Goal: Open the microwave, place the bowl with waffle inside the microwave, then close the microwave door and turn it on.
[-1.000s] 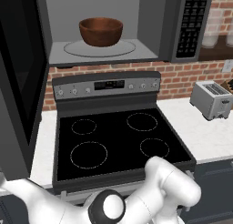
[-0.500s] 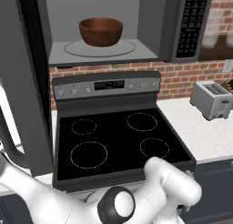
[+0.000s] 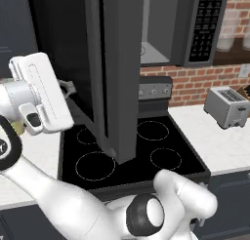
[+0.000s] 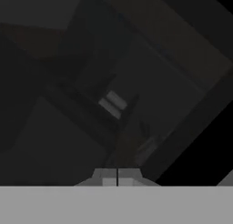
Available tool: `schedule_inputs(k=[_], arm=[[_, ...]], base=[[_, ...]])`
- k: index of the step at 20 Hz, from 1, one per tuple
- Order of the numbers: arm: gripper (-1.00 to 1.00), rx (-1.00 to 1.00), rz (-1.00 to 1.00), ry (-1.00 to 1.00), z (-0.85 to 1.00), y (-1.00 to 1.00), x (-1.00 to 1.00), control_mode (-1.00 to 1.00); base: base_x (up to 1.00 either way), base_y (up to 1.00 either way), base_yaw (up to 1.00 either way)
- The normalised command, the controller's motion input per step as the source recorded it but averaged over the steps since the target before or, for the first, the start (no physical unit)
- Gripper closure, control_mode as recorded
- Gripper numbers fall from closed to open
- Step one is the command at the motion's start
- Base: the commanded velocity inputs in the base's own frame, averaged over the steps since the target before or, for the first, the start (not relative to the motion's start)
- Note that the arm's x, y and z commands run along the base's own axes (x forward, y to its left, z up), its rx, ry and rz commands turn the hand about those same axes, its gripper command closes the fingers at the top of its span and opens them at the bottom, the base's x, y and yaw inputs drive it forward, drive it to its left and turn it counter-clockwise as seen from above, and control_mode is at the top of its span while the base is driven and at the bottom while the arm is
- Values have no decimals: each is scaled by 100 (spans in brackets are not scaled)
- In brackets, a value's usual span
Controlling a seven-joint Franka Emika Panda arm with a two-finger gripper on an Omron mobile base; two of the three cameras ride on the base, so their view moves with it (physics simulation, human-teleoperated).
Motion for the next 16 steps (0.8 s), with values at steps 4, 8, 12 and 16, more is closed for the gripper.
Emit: schedule_inputs(k=[4, 8, 12, 16], arm=[[100, 33, 14, 14, 35, -100, 4, -100], [100, 27, 25, 24, 16, -100, 20, -100], [100, 19, 34, 16, 0, -92, 54, -100], [100, 10, 44, -4, 0, -79, 79, -100]], base=[[0, 0, 0], [0, 0, 0], [0, 0, 0], [0, 0, 0]])
